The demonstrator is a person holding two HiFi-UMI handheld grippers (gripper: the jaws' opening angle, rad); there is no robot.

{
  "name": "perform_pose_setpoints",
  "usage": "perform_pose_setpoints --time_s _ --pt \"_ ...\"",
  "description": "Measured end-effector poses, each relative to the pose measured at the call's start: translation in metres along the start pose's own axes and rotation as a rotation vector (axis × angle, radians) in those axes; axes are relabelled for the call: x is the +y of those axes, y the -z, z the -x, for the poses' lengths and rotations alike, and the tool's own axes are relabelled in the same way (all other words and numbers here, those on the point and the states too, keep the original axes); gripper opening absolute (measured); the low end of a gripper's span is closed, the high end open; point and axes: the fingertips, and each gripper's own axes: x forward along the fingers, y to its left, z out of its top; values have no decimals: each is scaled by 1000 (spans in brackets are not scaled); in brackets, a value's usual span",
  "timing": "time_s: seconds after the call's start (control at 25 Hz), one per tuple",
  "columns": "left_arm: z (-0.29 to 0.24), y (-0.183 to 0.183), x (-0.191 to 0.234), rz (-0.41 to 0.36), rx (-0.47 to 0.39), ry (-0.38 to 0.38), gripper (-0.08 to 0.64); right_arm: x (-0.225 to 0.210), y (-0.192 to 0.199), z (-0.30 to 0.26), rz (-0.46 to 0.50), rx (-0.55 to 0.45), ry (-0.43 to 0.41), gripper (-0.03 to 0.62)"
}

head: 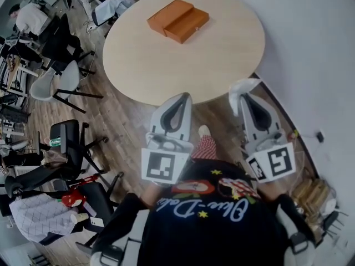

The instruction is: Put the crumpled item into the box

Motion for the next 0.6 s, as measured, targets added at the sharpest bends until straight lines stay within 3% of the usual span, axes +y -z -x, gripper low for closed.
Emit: perform_pose_setpoints --time_s 0.6 --pt "-72 -6 29 17 -25 6 -8 -51 -6 -54 86 27 0 3"
